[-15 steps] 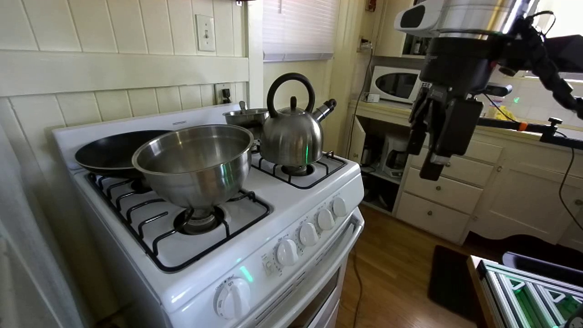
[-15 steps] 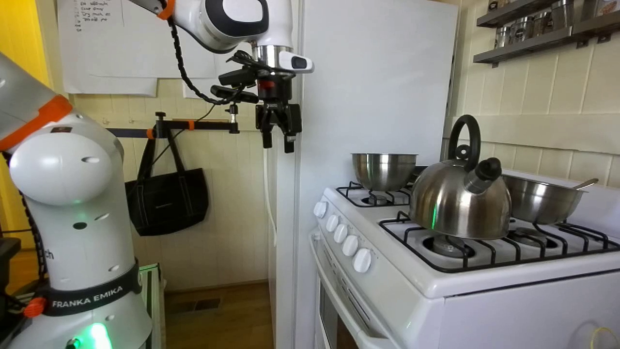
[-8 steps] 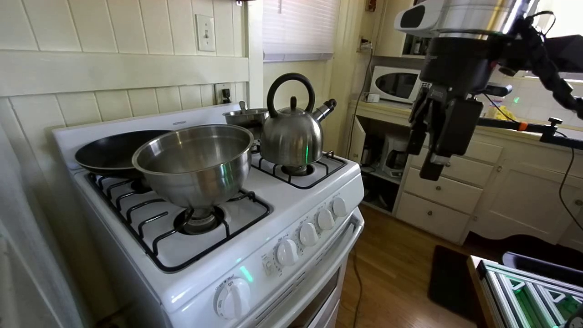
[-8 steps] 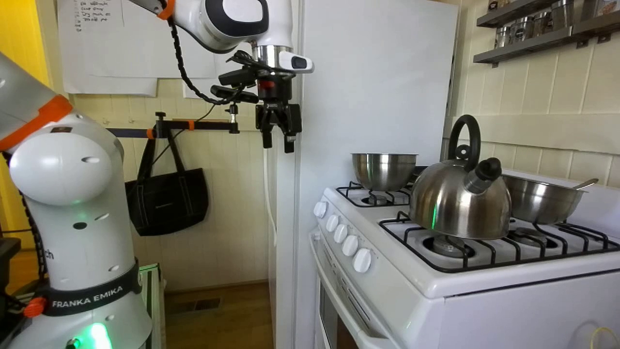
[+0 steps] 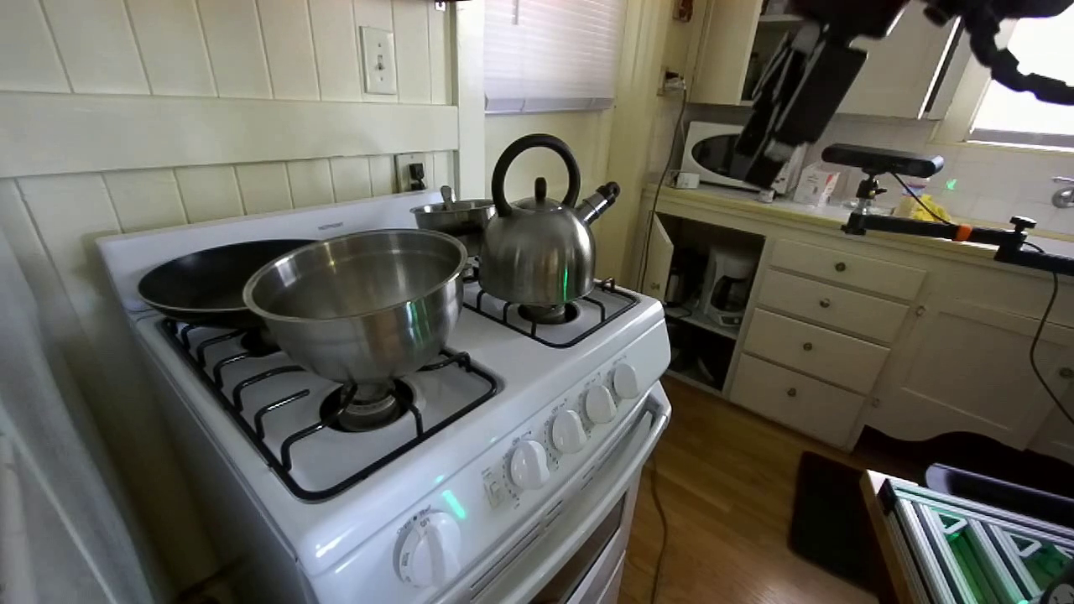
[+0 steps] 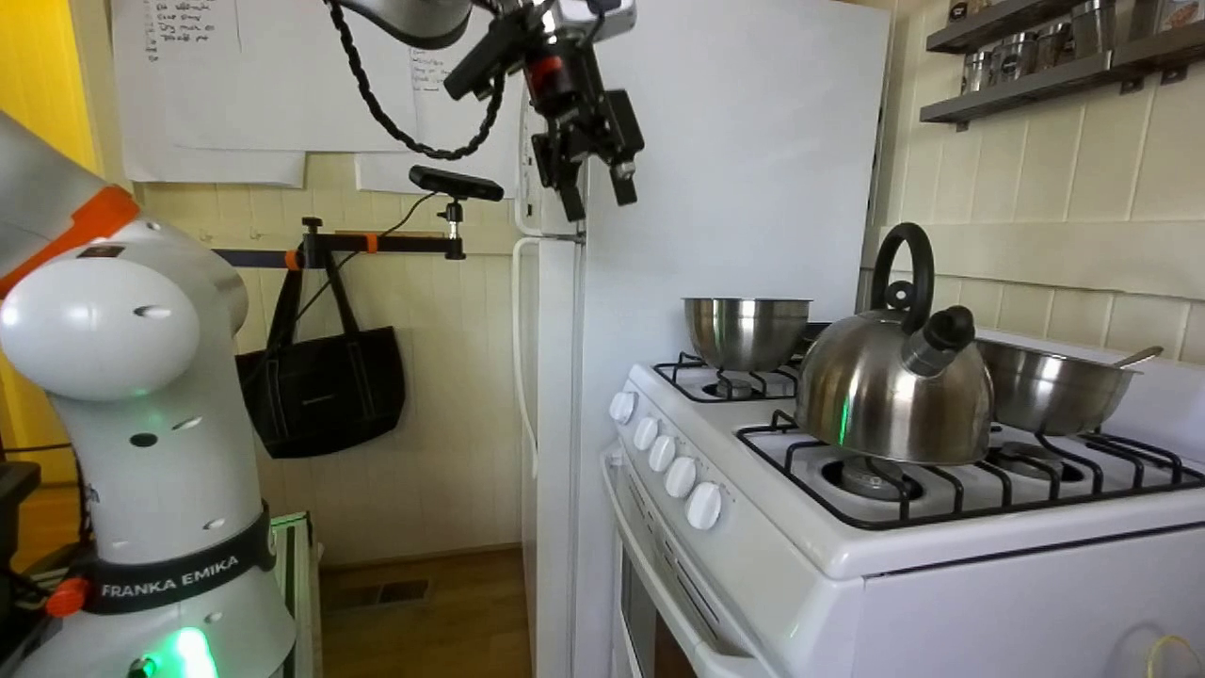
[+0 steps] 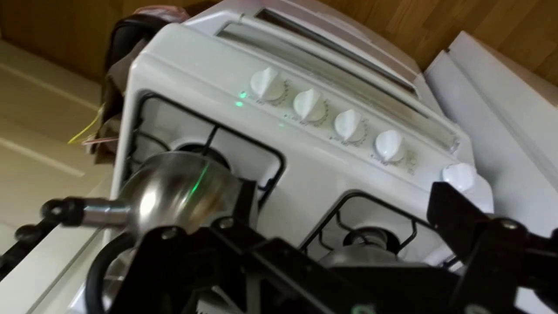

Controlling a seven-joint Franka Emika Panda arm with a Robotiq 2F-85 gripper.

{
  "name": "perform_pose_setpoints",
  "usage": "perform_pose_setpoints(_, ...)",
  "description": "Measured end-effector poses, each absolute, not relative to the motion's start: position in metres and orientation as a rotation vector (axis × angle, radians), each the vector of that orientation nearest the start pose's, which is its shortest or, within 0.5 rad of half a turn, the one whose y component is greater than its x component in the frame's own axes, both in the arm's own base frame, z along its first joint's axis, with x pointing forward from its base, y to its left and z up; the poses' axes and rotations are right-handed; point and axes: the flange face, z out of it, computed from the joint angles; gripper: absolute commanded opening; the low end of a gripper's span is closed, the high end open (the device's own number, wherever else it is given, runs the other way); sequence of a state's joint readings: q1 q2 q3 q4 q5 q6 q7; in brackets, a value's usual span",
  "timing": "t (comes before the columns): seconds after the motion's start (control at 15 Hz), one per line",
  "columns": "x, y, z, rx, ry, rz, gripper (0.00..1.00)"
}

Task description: Put the smaller silver bowl inside the bigger silver bowl

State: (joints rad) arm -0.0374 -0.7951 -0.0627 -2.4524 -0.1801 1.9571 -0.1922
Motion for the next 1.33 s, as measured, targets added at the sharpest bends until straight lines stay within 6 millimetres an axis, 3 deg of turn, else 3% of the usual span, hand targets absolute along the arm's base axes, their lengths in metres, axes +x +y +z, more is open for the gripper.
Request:
perform_pose_setpoints(0.27, 0.317, -0.09, 0.666, -3.377, -0.352, -0.558, 1.0)
perform_pose_setpoints(0.33, 0.315, -0.094, 0.678, -3.377, -0.346, -0.587, 1.0)
perform_pose_setpoints(1.13, 0.318, -0.091, 0.67, -3.377, -0.359, -0.557, 1.0)
perform_pose_setpoints(1.33, 0.328, -0.099, 0.682, -3.426, -0.427, -0.55, 1.0)
